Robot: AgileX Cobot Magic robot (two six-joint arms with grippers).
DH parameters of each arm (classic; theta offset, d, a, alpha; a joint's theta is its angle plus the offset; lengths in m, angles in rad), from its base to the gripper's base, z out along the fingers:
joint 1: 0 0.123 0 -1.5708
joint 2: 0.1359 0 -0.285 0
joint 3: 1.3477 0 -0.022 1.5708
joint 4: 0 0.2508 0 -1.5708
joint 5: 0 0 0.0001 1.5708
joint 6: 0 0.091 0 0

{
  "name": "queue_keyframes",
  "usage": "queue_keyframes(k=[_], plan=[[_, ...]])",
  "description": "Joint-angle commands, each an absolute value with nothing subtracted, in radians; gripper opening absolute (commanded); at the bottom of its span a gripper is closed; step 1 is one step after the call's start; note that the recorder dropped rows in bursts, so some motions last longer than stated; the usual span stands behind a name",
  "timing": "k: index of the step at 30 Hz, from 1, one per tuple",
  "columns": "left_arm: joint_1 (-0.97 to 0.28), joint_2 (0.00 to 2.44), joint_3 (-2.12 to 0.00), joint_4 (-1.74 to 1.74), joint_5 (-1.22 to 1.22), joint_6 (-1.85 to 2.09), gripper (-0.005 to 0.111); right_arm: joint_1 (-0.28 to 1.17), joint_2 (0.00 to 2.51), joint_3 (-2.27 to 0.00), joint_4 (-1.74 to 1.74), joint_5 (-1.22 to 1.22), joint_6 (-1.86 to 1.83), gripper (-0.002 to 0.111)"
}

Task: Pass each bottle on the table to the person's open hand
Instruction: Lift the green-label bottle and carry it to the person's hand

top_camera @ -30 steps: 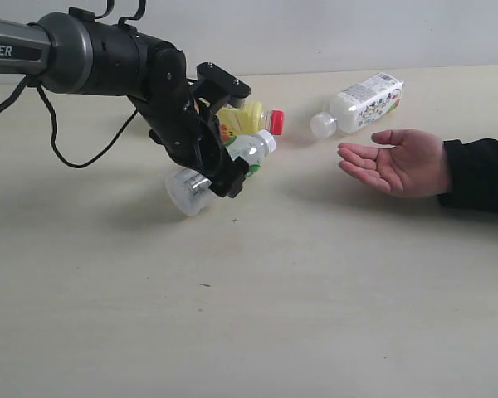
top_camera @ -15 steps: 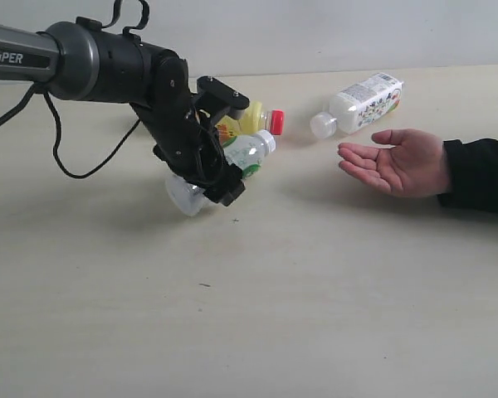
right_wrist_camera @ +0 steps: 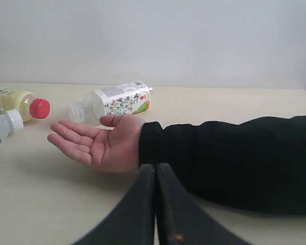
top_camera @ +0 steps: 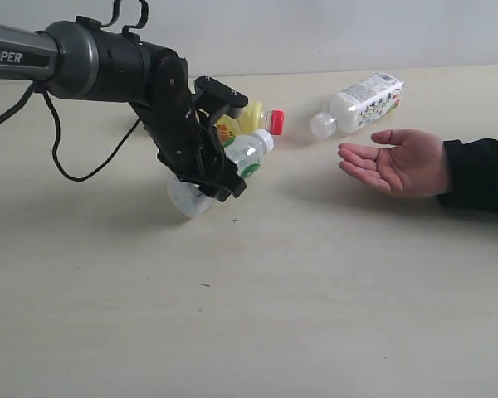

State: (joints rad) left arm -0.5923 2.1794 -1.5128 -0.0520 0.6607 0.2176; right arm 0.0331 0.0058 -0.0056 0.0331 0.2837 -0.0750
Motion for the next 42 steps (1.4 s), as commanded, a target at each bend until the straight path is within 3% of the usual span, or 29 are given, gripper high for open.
queue_keyframes(k=[1,16,26,34,42], plan=[[-0.602,2.118,-1.512,-0.077,0.727,0.169,0.0,0.028,0.0,0.0,0.035,0.283,-0.078,0.0],[-0.813,1.962,-1.516,-0.107,0.886,-0.111,0.0,0.028,0.0,0.0,0.035,0.283,-0.078,0.0],[-0.969,1.993,-1.736,-0.14,0.888,-0.347,0.0,0.028,0.0,0.0,0.035,0.283,-0.078,0.0],[-0.99,2.114,-1.984,-0.145,0.885,-0.435,0.0,0.028,0.0,0.0,0.035,0.275,-0.078,0.0],[-0.99,2.245,-2.103,-0.145,0.814,-0.467,0.0,0.028,0.0,0.0,0.035,0.275,-0.078,0.0]])
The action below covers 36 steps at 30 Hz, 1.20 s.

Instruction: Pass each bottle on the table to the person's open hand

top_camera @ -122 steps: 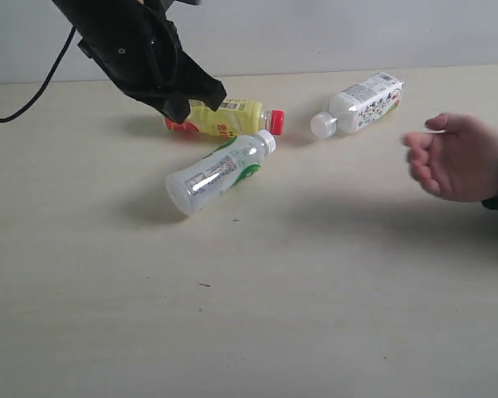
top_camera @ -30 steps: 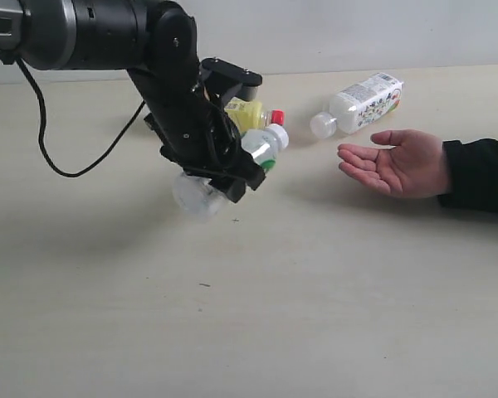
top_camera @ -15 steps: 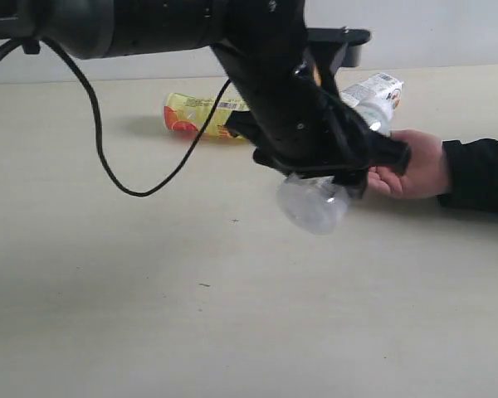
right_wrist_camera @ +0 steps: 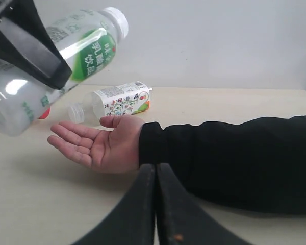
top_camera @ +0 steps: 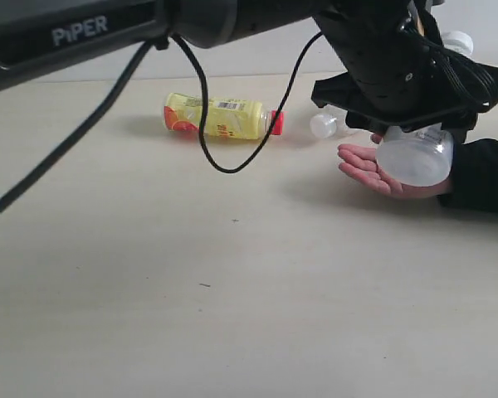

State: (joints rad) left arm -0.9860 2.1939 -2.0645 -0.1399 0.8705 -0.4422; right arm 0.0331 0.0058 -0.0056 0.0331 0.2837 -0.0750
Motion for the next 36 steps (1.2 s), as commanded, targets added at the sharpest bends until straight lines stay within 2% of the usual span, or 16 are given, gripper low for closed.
queue_keyframes(k=[1,7,16,28,31,33,36], plan=[[-0.99,2.258,-2.105,-0.141,0.794,-0.489,0.0,0.028,0.0,0.0,0.035,0.275,-0.078,0.0],[-0.951,2.342,-2.105,-0.111,0.639,-0.706,0.0,0.028,0.0,0.0,0.035,0.275,-0.078,0.0],[-0.923,2.448,-2.105,-0.123,0.482,-0.776,0.0,0.028,0.0,0.0,0.035,0.275,-0.078,0.0],[-0.905,2.476,-2.105,-0.147,0.488,-0.793,0.0,0.028,0.0,0.0,0.035,0.275,-0.078,0.0],[-0.905,2.476,-2.105,-0.157,0.49,-0.793,0.009,0.028,0.0,0.0,0.035,0.275,-0.078,0.0],[-0.905,2.476,-2.105,-0.168,0.496,-0.793,0.02,0.028,0.0,0.0,0.035,0.275,-0.078,0.0],[-0.905,2.476,-2.105,-0.171,0.506,-0.793,0.042,0.028,0.0,0.0,0.035,0.275,-0.078,0.0]])
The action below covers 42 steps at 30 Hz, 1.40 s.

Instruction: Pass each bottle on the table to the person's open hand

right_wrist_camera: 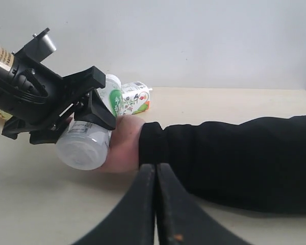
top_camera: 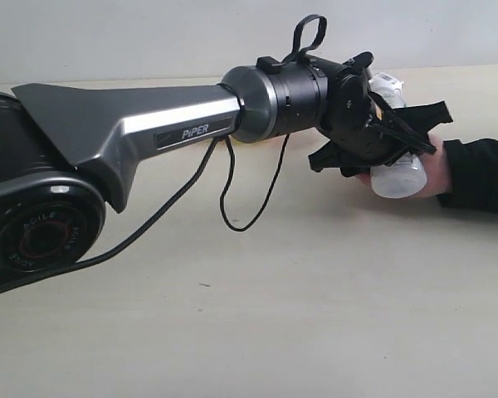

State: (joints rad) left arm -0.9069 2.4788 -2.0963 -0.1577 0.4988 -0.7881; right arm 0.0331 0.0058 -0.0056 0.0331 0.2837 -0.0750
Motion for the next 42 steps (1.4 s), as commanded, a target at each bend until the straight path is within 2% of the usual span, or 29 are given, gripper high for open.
queue_keyframes(k=[1,4,7,16,42], plan=[[-0.905,2.476,-2.105,-0.171,0.508,-0.793,0.049,0.028,0.0,0.0,0.035,0.275,-0.078,0.0],[-0.905,2.476,-2.105,-0.172,0.51,-0.791,0.064,0.028,0.0,0.0,0.035,0.275,-0.078,0.0],[-0.905,2.476,-2.105,-0.172,0.511,-0.789,0.072,0.028,0.0,0.0,0.035,0.275,-0.078,0.0],[-0.905,2.476,-2.105,-0.198,0.513,-0.789,0.086,0.028,0.0,0.0,0.035,0.275,-0.078,0.0],[-0.905,2.307,-2.105,-0.211,0.728,-0.618,0.086,0.028,0.0,0.0,0.035,0.283,-0.078,0.0]])
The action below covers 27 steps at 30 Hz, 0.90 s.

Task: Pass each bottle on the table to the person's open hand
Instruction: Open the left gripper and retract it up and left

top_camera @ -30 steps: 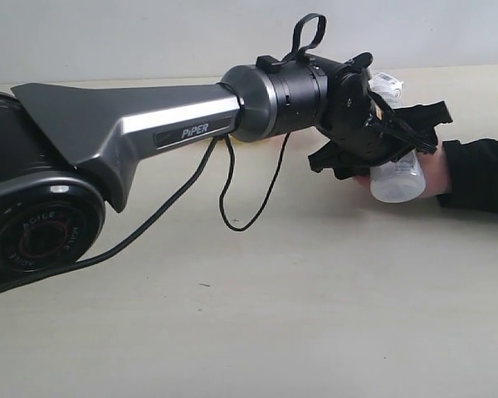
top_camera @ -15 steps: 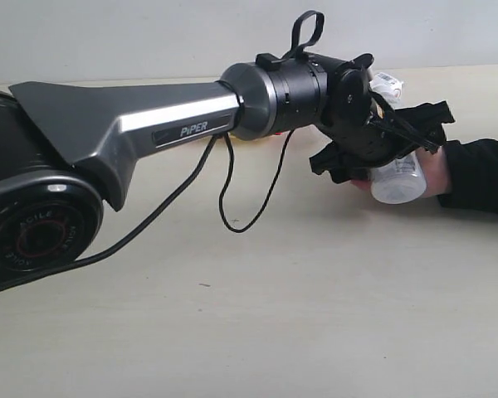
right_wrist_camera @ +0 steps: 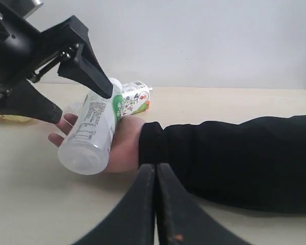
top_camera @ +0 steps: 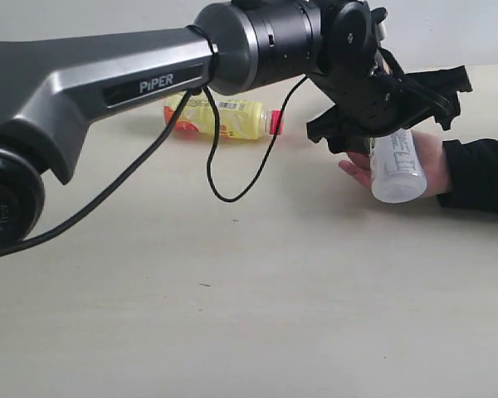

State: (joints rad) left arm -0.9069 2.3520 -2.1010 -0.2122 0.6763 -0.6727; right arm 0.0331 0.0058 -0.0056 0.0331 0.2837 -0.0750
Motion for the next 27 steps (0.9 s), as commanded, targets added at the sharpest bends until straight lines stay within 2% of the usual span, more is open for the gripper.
queue_keyframes(k=[1,4,6,10,15,17,27], plan=[[-0.905,2.295,-2.105,-0.211,0.74,-0.595,0.086,0.028,0.0,0.0,0.035,0.283,-0.078,0.0],[-0.905,2.262,-2.105,-0.211,0.793,-0.524,0.083,0.028,0.0,0.0,0.035,0.283,-0.078,0.0],[-0.897,2.237,-2.105,-0.211,0.839,-0.494,0.076,0.028,0.0,0.0,0.035,0.283,-0.078,0.0],[-0.893,2.186,-2.105,-0.187,0.939,-0.428,0.053,0.028,0.0,0.0,0.035,0.283,-0.078,0.0],[-0.887,2.13,-2.105,-0.175,1.033,-0.31,0.013,0.028,0.0,0.0,0.035,0.283,-0.078,0.0],[-0.885,2.112,-2.105,-0.157,1.073,-0.287,0.0,0.028,0.0,0.0,0.035,0.283,-0.078,0.0],[-0.885,2.033,-2.102,-0.098,1.221,-0.142,0.0,0.028,0.0,0.0,0.035,0.283,-0.078,0.0]])
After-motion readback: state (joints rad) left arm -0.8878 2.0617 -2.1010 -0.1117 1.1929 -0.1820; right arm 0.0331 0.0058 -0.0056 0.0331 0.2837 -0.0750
